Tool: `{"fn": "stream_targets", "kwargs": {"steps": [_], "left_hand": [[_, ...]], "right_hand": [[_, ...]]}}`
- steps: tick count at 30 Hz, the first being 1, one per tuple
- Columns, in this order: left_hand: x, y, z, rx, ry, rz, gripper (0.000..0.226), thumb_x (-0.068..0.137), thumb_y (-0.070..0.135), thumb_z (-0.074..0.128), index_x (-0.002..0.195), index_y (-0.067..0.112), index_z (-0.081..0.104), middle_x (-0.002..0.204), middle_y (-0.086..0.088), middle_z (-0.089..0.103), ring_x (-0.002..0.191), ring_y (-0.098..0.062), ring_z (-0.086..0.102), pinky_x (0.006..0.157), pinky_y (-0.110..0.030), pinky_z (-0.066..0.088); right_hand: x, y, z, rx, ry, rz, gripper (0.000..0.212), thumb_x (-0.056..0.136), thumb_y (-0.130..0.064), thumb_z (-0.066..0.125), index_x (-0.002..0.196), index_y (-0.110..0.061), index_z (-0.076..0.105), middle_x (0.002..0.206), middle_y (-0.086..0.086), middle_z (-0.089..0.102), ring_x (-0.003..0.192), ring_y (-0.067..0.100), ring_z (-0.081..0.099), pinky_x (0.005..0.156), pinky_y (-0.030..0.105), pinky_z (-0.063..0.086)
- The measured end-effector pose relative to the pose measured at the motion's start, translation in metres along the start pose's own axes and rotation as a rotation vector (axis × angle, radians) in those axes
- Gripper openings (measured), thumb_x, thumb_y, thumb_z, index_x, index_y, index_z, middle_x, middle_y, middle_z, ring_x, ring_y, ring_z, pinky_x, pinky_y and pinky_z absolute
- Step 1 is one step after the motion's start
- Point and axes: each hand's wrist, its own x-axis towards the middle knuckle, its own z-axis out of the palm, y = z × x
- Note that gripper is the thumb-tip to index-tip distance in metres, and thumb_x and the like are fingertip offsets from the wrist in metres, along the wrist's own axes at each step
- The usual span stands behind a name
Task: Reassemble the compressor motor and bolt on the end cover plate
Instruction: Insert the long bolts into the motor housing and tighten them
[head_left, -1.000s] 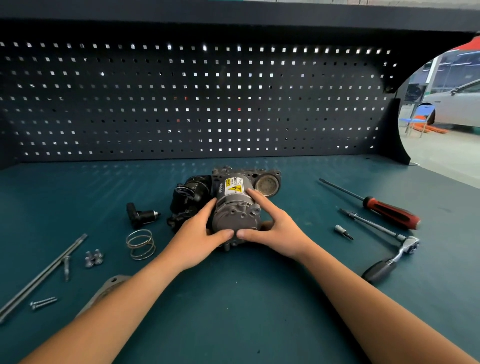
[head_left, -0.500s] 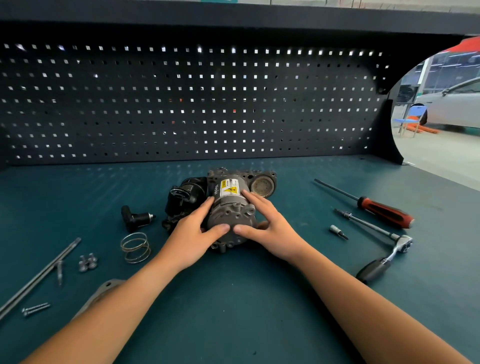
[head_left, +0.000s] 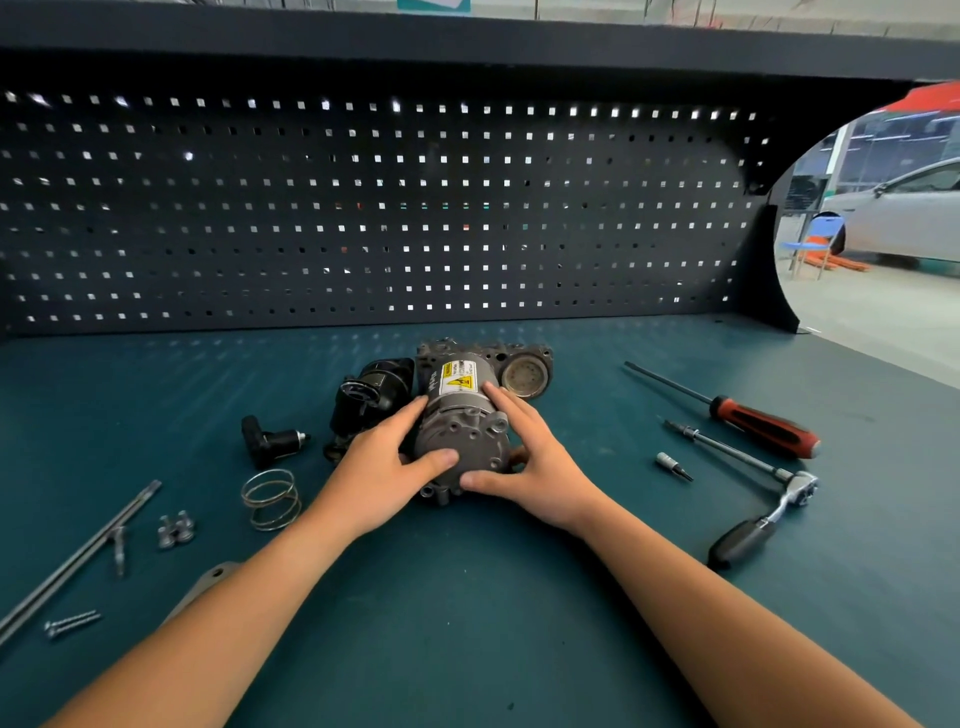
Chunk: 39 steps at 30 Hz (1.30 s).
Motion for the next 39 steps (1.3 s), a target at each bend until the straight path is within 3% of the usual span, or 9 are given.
{"fn": "stream_targets", "kwargs": {"steps": [5,7,12,16,21,29,32,35,39], "left_hand": [[0.000,0.002,-0.001,0.095,-0.060,0.016,0.074,0.087,0.033,0.063,0.149,0.021,0.023,0.147,0.001,0.038,0.130,-0.017,0.042,0.108,-0.033,0.035],[0.002,0.003,-0.007,0.048,-0.120,-0.015,0.073,0.088,0.031,0.062,0.148,0.023,0.021,0.144,0.003,0.042,0.120,-0.015,0.052,0.099,-0.026,0.040],[0.004,0.002,-0.016,-0.039,-0.142,-0.061,0.065,0.090,0.026,0.060,0.146,0.026,0.028,0.122,0.010,0.054,0.096,-0.022,0.065,0.081,-0.030,0.055],[0.003,0.000,-0.013,-0.016,-0.072,-0.028,0.062,0.089,0.025,0.062,0.144,0.022,0.034,0.127,0.007,0.055,0.077,-0.010,0.063,0.086,-0.033,0.052],[0.000,0.000,-0.005,-0.006,0.045,-0.004,0.055,0.090,0.027,0.060,0.141,0.023,0.040,0.132,0.000,0.055,0.105,-0.009,0.056,0.076,-0.002,0.036],[-0.008,0.007,0.001,0.069,0.117,-0.037,0.054,0.089,0.034,0.059,0.139,0.022,0.044,0.134,-0.002,0.055,0.114,-0.021,0.057,0.097,-0.028,0.041],[-0.013,0.014,-0.008,0.124,0.151,-0.037,0.054,0.085,0.033,0.064,0.135,0.017,0.050,0.130,-0.002,0.059,0.107,-0.019,0.062,0.096,-0.032,0.045],[-0.024,0.019,-0.027,0.152,0.139,-0.023,0.049,0.085,0.029,0.065,0.131,0.015,0.054,0.124,0.001,0.062,0.099,-0.008,0.061,0.090,-0.021,0.044],[-0.053,0.001,-0.079,0.216,0.233,-0.048,0.017,0.087,0.021,0.064,0.104,0.022,0.066,0.084,0.021,0.062,0.075,0.010,0.056,0.062,-0.002,0.042]], "right_hand": [[-0.001,-0.001,0.000,-0.006,0.001,-0.005,0.091,0.070,-0.022,0.082,0.128,-0.055,0.021,0.150,-0.005,0.019,0.137,0.006,0.023,0.107,0.037,0.038],[-0.002,-0.001,0.000,-0.001,-0.009,0.018,0.092,0.068,-0.025,0.083,0.126,-0.058,0.020,0.147,-0.006,0.021,0.134,0.007,0.028,0.107,0.035,0.039],[-0.003,0.001,0.000,-0.011,0.025,0.117,0.097,0.066,-0.032,0.084,0.138,-0.051,0.022,0.125,-0.002,0.045,0.114,0.011,0.053,0.100,0.025,0.044],[-0.003,0.001,-0.001,0.022,0.026,0.129,0.094,0.068,-0.029,0.083,0.140,-0.048,0.025,0.095,-0.014,0.063,0.093,0.005,0.064,0.082,0.008,0.046],[-0.002,0.000,0.000,0.032,0.041,0.131,0.092,0.068,-0.029,0.083,0.132,-0.055,0.022,0.091,-0.015,0.061,0.088,0.004,0.063,0.082,0.010,0.046],[-0.004,-0.001,0.004,-0.042,0.056,0.125,0.096,0.069,-0.035,0.081,0.143,-0.047,0.022,0.097,-0.018,0.060,0.090,-0.004,0.061,0.073,0.000,0.042],[-0.006,-0.004,0.005,-0.074,0.070,0.145,0.094,0.068,-0.047,0.077,0.143,-0.047,0.020,0.107,-0.017,0.059,0.099,-0.002,0.059,0.079,0.004,0.042],[-0.006,-0.006,0.006,-0.278,0.107,0.160,0.087,0.073,-0.062,0.064,0.144,-0.048,0.016,0.111,-0.011,0.062,0.110,0.013,0.056,0.099,0.030,0.039],[-0.007,-0.008,0.007,-0.517,0.145,0.138,0.084,0.075,-0.072,0.049,0.146,-0.043,0.012,0.086,-0.009,0.059,0.103,0.018,0.055,0.086,0.029,0.026]]}}
